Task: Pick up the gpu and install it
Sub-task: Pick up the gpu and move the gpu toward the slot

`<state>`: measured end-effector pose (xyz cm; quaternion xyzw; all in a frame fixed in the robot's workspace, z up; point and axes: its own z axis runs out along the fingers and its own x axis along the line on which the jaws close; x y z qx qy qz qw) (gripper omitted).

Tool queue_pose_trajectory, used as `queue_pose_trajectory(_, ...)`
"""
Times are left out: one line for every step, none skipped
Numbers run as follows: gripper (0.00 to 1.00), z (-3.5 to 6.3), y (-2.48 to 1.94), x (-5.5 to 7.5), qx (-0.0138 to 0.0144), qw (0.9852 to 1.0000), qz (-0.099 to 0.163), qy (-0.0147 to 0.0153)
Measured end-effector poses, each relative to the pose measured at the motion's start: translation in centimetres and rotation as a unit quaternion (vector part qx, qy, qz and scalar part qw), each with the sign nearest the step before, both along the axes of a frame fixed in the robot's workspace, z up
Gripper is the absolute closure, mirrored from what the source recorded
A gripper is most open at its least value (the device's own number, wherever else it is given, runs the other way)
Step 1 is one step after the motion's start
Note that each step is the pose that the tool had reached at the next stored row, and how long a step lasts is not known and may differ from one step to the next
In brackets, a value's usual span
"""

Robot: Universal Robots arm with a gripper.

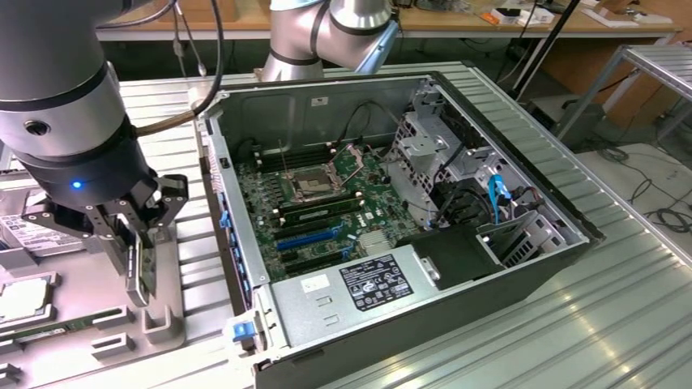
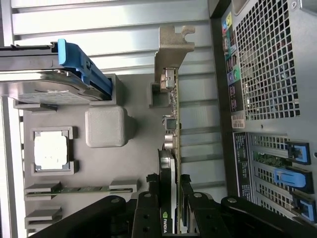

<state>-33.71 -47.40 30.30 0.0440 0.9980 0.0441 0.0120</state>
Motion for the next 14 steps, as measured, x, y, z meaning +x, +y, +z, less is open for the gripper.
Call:
queue_pose_trajectory(0.73, 0.11, 0.0, 0.0, 0.0001, 1.0, 0.0, 0.0)
queue_pose_trajectory(0.73, 0.19, 0.0, 0.0, 0.0003, 1.0, 0.0, 0.0)
queue_pose_trajectory(0.73, 0.28, 0.0, 0.0, 0.0004, 1.0, 0.0, 0.0)
queue_pose_trajectory(0.73, 0.4, 0.0, 0.0, 0.0006, 1.0, 0.0, 0.0)
queue_pose_trajectory(0.73, 0.62, 0.0, 0.0, 0.0008, 1.0, 0.0, 0.0)
queue_pose_trajectory(0.73, 0.76, 0.0, 0.0, 0.0009, 1.0, 0.0, 0.0)
queue_pose_trajectory(0.73, 0.86, 0.0, 0.0, 0.001, 1.0, 0.0, 0.0)
queue_pose_trajectory(0.73, 0.98, 0.0, 0.0, 0.0011, 1.0, 0.0, 0.0)
queue_pose_trajectory(0.73, 1.08, 0.0, 0.0, 0.0012, 1.0, 0.0, 0.0001)
queue_pose_trajectory(0.73, 1.09, 0.0, 0.0, 0.0013, 1.0, 0.0, 0.0)
queue_pose_trajectory(0.73, 1.09, 0.0, 0.0, 0.0013, 1.0, 0.0, -0.0001)
queue_pose_trajectory(0.73, 1.09, 0.0, 0.0, 0.0013, 1.0, 0.0, -0.0001)
queue_pose_trajectory(0.73, 1.09, 0.0, 0.0, 0.0013, 1.0, 0.0, 0.0)
queue_pose_trajectory(0.73, 1.1, 0.0, 0.0, 0.0012, 1.0, 0.0, 0.0)
